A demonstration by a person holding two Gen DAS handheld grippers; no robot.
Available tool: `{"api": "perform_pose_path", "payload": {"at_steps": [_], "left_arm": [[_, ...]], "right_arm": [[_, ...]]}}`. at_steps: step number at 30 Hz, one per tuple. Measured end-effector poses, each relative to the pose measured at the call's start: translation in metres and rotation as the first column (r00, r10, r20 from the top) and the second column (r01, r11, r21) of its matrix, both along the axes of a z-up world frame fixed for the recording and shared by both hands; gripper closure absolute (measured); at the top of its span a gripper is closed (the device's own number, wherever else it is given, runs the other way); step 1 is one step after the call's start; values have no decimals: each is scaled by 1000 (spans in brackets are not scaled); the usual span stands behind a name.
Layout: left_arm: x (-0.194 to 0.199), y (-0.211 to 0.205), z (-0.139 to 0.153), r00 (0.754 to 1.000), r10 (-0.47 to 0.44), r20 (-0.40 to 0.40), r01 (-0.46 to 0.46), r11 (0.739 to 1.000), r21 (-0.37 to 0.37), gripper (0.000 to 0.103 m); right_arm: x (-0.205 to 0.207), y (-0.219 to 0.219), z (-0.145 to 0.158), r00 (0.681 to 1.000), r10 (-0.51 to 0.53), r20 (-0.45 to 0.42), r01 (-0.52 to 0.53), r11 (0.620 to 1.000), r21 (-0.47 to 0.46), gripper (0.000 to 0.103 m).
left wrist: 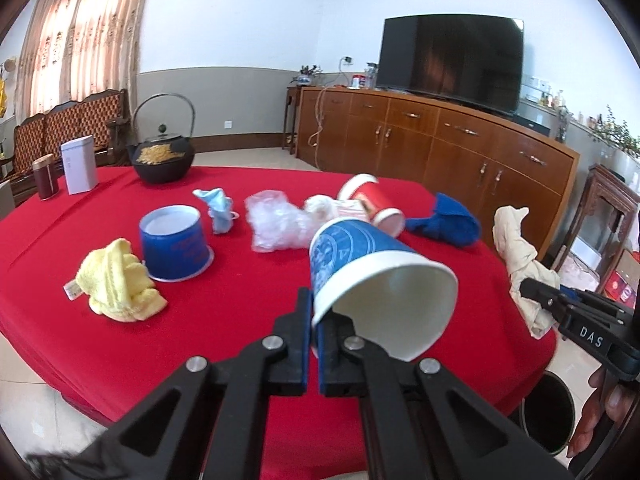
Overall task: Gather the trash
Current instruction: 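Carry cloth and paper cup over the black bucket and release both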
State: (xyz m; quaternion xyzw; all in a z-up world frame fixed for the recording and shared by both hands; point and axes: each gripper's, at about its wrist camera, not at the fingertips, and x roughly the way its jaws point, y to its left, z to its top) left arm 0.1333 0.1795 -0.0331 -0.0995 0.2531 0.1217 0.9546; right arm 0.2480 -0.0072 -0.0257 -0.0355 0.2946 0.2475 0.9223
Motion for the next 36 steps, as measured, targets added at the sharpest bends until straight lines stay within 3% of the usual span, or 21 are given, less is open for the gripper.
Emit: {"api": "perform_pose_path", "payload": {"at_steps": [18,30,36], "left_arm": [[2,-95,9,983,-184,1,184,983,-2,100],[15,-156,12,950,-313,9,313,950,0,100],[22,-196,7,919,-395,-4,395,919,2,100]], "right_arm": [[-37,-113,10,985,-171,14,171,985,7,84],[-52,-190,5,951,-308,8,308,951,-7,84],[-58,-225,-2,935,-354,-8,353,935,-23,84]]}}
